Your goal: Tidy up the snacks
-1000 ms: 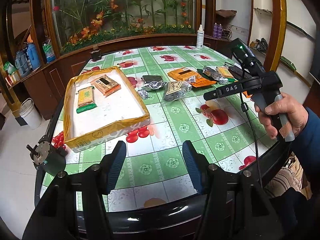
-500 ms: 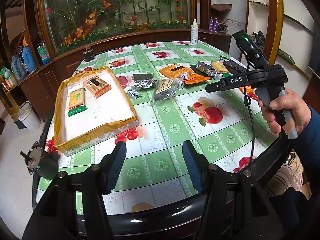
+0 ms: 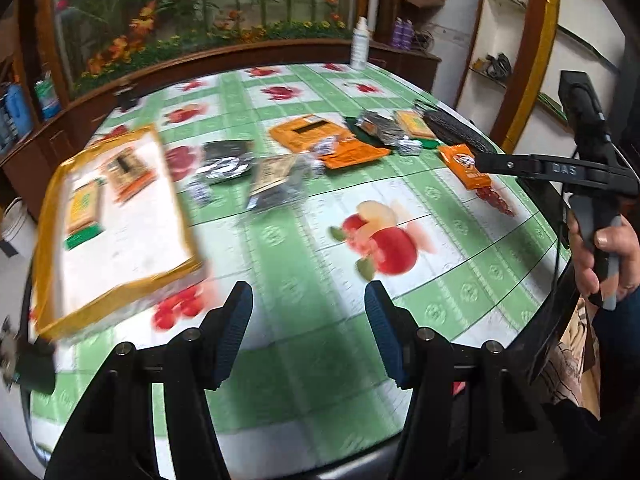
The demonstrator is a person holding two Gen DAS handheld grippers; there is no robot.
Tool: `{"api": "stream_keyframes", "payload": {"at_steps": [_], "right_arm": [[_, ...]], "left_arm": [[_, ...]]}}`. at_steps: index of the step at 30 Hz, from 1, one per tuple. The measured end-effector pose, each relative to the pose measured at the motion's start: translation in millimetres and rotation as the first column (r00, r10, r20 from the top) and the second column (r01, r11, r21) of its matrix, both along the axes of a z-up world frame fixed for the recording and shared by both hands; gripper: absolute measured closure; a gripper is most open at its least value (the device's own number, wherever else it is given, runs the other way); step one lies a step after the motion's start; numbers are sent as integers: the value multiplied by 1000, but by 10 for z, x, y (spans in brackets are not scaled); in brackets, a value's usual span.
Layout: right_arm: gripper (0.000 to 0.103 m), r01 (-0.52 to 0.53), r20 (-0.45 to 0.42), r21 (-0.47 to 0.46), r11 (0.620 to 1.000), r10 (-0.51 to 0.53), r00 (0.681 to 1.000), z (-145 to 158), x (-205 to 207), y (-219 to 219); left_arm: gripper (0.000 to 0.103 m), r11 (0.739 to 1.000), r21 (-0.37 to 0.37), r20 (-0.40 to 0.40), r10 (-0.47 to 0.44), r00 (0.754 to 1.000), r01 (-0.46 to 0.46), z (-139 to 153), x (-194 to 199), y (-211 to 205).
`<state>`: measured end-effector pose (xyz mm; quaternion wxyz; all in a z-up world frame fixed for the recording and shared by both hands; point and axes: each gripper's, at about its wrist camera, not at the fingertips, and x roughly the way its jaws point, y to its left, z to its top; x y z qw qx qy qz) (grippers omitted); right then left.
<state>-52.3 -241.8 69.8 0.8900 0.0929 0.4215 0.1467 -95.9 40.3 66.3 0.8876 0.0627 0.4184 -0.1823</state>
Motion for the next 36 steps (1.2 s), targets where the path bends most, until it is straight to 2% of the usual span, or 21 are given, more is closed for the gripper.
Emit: {"api": "stream_keyframes", "payload": {"at_steps": [3, 8, 12, 15, 17, 23, 25, 27, 32, 36], "right_arm": [[37, 6, 0, 22, 1000, -6, 1000, -2, -8, -146], [37, -1, 16, 37, 999, 0, 1000, 10, -26, -296], [37, 3, 19, 34, 999, -4, 1000, -2, -29, -418], [37, 28, 14, 40, 999, -28, 1000, -13, -5, -552], [37, 53, 4, 44, 998, -53, 999, -24, 31, -663], [34, 109, -23, 27, 994, -109, 994, -91, 159, -868], [34, 108, -41, 5, 994, -107, 993, -145, 220, -843], [30, 114, -55, -27, 993, -116, 992, -207, 292, -801], [30, 140, -87, -142, 980, -153, 984, -371, 485, -694], [28, 135, -104, -190, 972, -157, 982, -484, 579, -635]], "left_arm": [[46, 1000, 17, -8, -3, 1000, 3, -7, 214, -148], [46, 997, 41, -34, 61, 998, -60, -37, 745, -198], [46, 991, 57, -95, 124, 988, -119, -218, 1201, -160], [46, 990, 40, -149, 141, 979, -136, -379, 1424, -159], [44, 987, 67, -146, 157, 977, -148, -454, 1517, -204], [43, 981, 93, -129, 182, 975, -171, -565, 1622, -308], [46, 981, 87, -111, 183, 977, -173, -558, 1601, -314], [48, 980, 84, -104, 186, 977, -178, -558, 1591, -310], [49, 983, 55, -116, 178, 977, -173, -542, 1467, -291], [50, 987, 22, -114, 162, 980, -161, -501, 1330, -282]]}}
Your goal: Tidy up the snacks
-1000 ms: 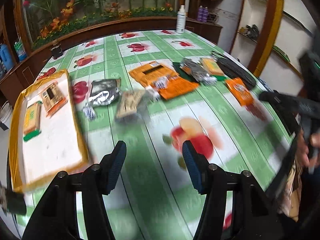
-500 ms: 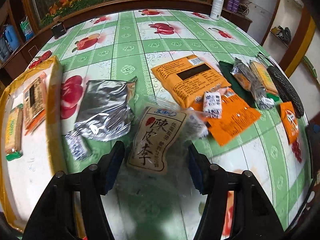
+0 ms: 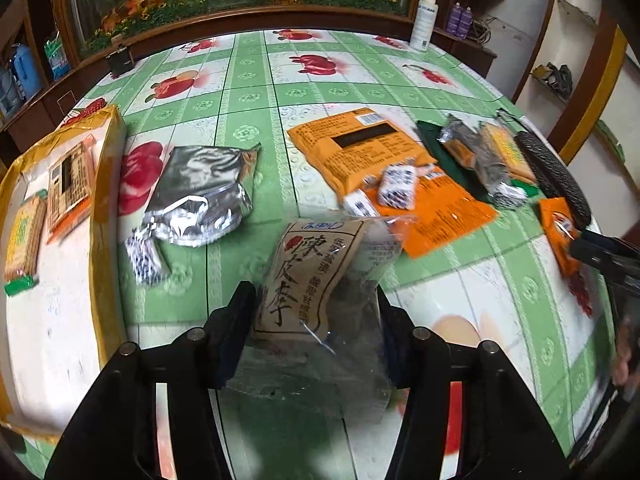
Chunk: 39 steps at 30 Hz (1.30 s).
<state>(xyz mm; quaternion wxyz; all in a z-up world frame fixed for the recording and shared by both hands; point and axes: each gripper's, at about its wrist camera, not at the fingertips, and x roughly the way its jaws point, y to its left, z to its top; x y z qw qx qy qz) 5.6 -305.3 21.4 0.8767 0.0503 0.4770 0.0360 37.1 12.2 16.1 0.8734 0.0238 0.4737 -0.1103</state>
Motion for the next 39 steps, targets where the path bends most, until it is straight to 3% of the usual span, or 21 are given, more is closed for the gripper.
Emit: {"api": "stream_keyframes", "payload": {"at_steps": [3, 6, 7, 8, 10, 19, 28, 33, 38, 39], "right_arm": [[27, -9, -19, -18, 1000, 9, 1000, -81, 71, 57], [28, -12, -4, -97, 995, 11, 1000, -117, 114, 156], [34, -12, 0, -125, 992, 12, 1000, -121, 109, 188], [47, -16, 13, -137, 990, 18, 1000, -117, 100, 213], [51, -20, 17, -135, 991, 22, 1000, -98, 81, 235], [58, -9, 34, -44, 999, 10, 999, -43, -148, 266], [58, -43, 99, 39, 998, 39, 994, 141, -350, 257], [58, -67, 130, 72, 995, 57, 990, 220, -363, 237], [58, -98, 157, 92, 991, 83, 984, 280, -361, 274], [58, -102, 159, 91, 991, 86, 983, 289, -367, 279]], "left_arm": [[51, 1000, -20, 15, -7, 1000, 7, 43, -122, 30], [57, 998, -55, 40, -9, 999, 11, 126, -223, 100], [58, 997, -70, 53, -9, 999, 12, 166, -262, 134], [58, 997, -78, 65, -9, 998, 14, 201, -297, 160], [58, 996, -90, 90, -10, 996, 18, 284, -359, 216], [58, 993, -115, 77, -20, 997, 29, 280, -416, 360], [58, 996, -81, 53, -30, 998, 34, 188, -405, 243], [35, 999, -40, 41, 11, 999, -10, 101, -285, 243], [35, 1000, 2, -13, -8, 1000, 8, -88, -110, 157], [35, 1000, 25, 13, -4, 1000, 3, -92, -110, 136]]}}
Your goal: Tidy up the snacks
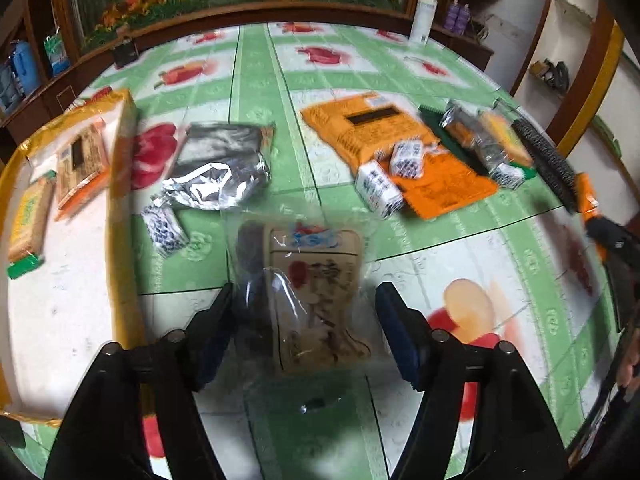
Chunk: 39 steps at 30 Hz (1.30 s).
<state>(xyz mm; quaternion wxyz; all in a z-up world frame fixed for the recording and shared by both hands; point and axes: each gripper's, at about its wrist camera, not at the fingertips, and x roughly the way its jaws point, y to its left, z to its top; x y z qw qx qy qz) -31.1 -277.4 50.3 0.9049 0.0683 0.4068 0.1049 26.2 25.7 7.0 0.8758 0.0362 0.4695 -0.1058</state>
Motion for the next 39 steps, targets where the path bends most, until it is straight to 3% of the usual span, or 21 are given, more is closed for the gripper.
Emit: {"api": "stream_keyframes", "payload": {"at_steps": [2, 6, 21, 27, 33, 39], "right_arm": [[58, -10, 4, 4, 1000, 10, 1000, 15, -3, 34], [58, -35, 4, 26, 999, 35, 999, 24, 14, 102], [58, -253, 54, 47, 966, 250, 967, 343, 187, 1103], [58, -373, 43, 66, 926, 371, 928, 374, 318, 1777], [58, -483, 26, 82, 872, 482, 876, 376, 468, 2596], [59, -542, -4, 87, 836, 544, 839, 271, 633, 3310]], "left_arm": [[37, 1000, 28, 12, -1, 1000, 1, -14, -7, -46], [48, 1000, -22, 18, 4, 1000, -3, 12, -54, 0], [48, 983, -178, 97, 60, 993, -42, 421, -277, 506], [48, 969, -189, 140, 186, 973, -158, 545, -353, 1083], [47, 930, -197, 122, 337, 934, -310, 422, -385, 1743], [47, 909, -179, 117, 400, 909, -377, 310, -363, 2027]]}}
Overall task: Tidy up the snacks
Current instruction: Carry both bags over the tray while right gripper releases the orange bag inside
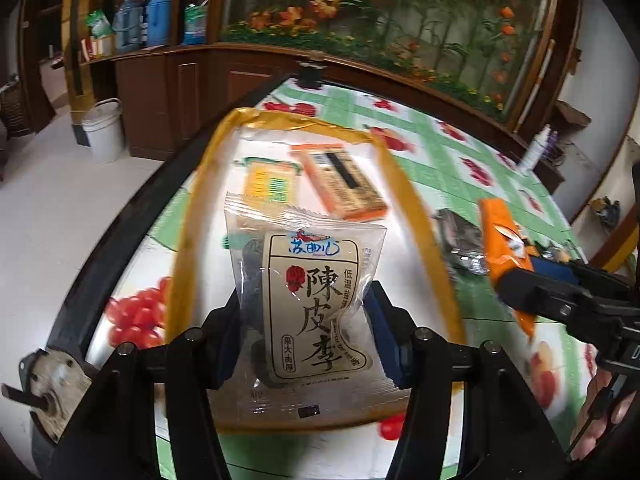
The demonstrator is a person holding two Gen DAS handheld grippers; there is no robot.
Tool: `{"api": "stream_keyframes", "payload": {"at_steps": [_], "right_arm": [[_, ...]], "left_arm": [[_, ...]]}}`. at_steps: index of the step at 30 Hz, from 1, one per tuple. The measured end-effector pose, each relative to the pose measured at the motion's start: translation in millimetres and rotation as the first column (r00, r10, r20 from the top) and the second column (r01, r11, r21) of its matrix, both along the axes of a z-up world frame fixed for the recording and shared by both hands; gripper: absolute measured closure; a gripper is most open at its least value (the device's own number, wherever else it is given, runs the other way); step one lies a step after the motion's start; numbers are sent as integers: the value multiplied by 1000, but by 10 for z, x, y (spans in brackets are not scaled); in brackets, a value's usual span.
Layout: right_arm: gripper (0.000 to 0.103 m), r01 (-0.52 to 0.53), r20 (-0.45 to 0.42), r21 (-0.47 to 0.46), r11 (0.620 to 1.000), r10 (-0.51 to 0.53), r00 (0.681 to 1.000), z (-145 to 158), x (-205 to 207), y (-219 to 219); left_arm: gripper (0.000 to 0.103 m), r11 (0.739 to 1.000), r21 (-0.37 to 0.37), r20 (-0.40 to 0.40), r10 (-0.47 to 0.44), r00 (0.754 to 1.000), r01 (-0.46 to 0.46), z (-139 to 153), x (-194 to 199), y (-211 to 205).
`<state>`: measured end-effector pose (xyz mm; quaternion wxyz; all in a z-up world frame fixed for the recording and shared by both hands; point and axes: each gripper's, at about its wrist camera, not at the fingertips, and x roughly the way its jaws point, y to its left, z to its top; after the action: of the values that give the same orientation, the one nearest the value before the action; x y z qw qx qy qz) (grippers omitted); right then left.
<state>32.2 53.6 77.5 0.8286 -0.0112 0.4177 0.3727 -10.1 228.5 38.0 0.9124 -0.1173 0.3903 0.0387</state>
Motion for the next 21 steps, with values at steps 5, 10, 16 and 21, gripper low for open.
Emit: {"api": "stream_keyframes", "payload": {"at_steps": [5, 10, 16, 21], "right_arm": [[58, 13, -49, -9, 1000, -13, 999, -191, 197, 384], [58, 29, -86, -20, 999, -31, 996, -391, 338, 554], [58, 18, -61, -50, 999, -21, 998, -486, 343, 647], [55, 3, -53, -73, 997, -7, 999, -571, 301, 703]], "left_arm": [[47, 1000, 14, -30, 15, 999, -14, -161, 80, 62], [47, 996, 83, -40, 13, 999, -9, -209, 66, -13], [47, 988, 150, -33, 32, 999, -26, -238, 10, -53], [46, 983, 184, -40, 30, 999, -22, -251, 1, -90]]}}
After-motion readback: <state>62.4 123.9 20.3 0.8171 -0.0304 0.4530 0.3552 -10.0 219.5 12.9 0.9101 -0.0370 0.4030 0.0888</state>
